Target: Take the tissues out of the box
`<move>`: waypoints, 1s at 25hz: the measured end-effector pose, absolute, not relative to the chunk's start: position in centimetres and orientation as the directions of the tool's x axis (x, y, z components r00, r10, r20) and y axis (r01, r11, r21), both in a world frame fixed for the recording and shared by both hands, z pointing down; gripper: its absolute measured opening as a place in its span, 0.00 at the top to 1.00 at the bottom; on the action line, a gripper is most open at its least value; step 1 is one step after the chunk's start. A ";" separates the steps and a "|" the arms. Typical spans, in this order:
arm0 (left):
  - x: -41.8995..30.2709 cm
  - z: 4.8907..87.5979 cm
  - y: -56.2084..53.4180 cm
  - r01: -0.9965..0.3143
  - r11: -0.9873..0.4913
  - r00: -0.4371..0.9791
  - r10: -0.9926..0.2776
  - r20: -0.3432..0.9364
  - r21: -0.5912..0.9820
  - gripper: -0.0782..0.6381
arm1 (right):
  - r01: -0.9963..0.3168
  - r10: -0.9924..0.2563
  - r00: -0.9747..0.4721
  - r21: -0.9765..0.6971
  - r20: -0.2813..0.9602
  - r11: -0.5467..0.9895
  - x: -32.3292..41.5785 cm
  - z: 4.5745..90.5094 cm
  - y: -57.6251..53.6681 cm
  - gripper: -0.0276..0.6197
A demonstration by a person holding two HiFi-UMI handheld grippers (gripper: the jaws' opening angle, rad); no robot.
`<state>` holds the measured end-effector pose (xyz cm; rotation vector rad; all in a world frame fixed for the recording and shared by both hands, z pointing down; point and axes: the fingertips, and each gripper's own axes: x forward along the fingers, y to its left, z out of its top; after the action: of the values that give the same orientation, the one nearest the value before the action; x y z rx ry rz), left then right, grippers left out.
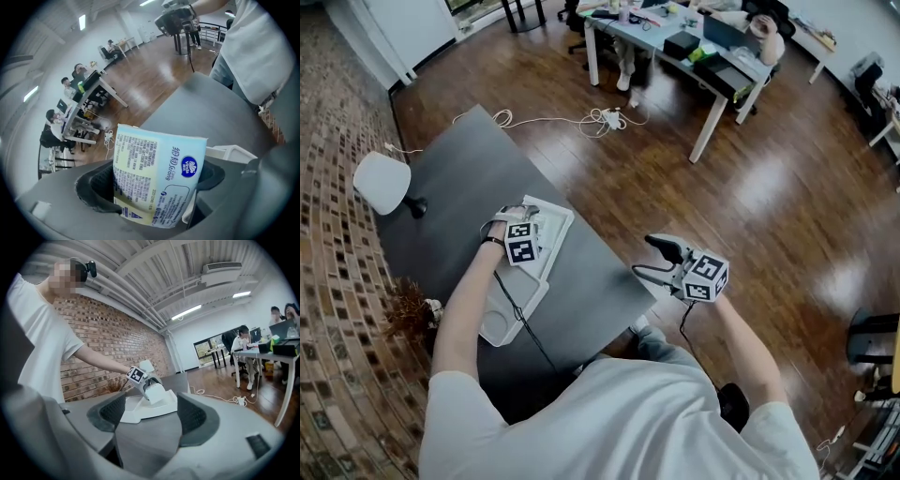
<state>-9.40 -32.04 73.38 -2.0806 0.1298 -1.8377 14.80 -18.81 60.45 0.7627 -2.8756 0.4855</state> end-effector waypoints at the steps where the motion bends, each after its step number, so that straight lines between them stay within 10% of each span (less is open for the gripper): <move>1: -9.3 72.6 -31.9 0.143 -0.930 0.164 -0.315 0.935 -0.339 0.25 | -0.506 -0.469 -0.862 -0.269 0.194 0.820 14.6 60.3 -18.9 0.41; 15: -10.5 59.5 -26.6 -0.615 -0.739 0.446 -0.614 0.651 -0.276 0.25 | -0.501 -0.514 -0.857 -0.290 0.035 0.815 11.6 55.9 -20.9 0.41; 25: -18.6 55.1 -18.4 -0.926 -0.321 0.212 -0.877 0.430 -0.198 0.25 | -0.485 -0.506 -0.862 -0.230 -0.037 0.844 7.2 53.6 -20.8 0.41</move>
<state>-18.56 -18.37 55.07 -2.5233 1.8846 -0.7755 7.19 -20.82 53.63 0.8370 -3.1083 0.3461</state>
